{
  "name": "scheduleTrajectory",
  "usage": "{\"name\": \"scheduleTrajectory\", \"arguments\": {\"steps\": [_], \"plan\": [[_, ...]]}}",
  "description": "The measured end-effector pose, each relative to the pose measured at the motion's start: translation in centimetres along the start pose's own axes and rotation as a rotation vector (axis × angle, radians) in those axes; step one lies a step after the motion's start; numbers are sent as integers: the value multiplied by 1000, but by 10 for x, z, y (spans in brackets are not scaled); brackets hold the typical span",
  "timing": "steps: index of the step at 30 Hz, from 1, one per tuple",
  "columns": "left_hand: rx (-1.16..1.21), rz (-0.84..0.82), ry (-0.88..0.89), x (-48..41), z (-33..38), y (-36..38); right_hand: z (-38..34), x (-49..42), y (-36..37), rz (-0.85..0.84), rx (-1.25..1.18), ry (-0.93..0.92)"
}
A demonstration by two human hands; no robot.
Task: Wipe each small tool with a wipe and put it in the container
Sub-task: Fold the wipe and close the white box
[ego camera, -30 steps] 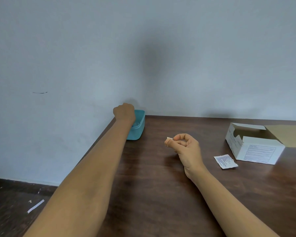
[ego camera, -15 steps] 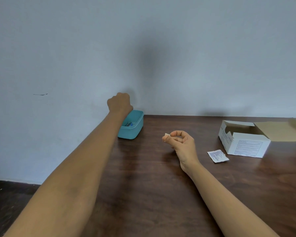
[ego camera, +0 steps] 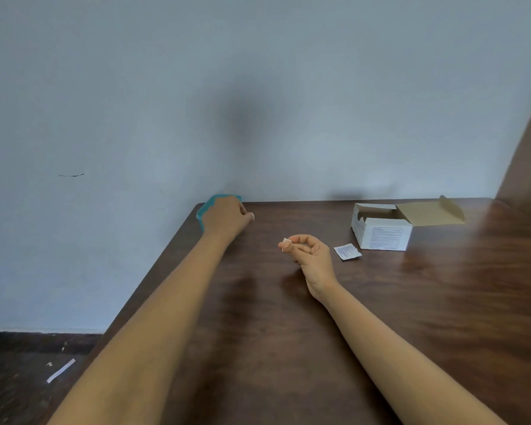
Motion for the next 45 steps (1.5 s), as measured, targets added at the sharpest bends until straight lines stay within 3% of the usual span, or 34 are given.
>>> {"name": "scheduleTrajectory", "arguments": {"steps": [12, 24, 38, 41, 45], "plan": [[251, -126, 46, 86, 61, 61, -41, 49, -63, 37, 58, -42], [487, -82, -101, 99, 117, 98, -72, 39, -118, 215, 3, -195], [266, -85, 136, 68, 159, 121, -62, 21, -136, 272, -56, -146], [453, -43, 133, 72, 156, 116, -62, 21, -135, 257, -38, -143], [908, -54, 99, 80, 147, 111, -63, 22, -131, 213, 10, -134]]}}
Point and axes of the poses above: each hand's wrist, its own x-axis away from the middle knuckle, its own y-axis out of the palm, z = x × y, the point moved 7 cm from there along -x, towards the middle knuckle, and after that the axes turned 11 degrees about -x, right-handed, at the moved point
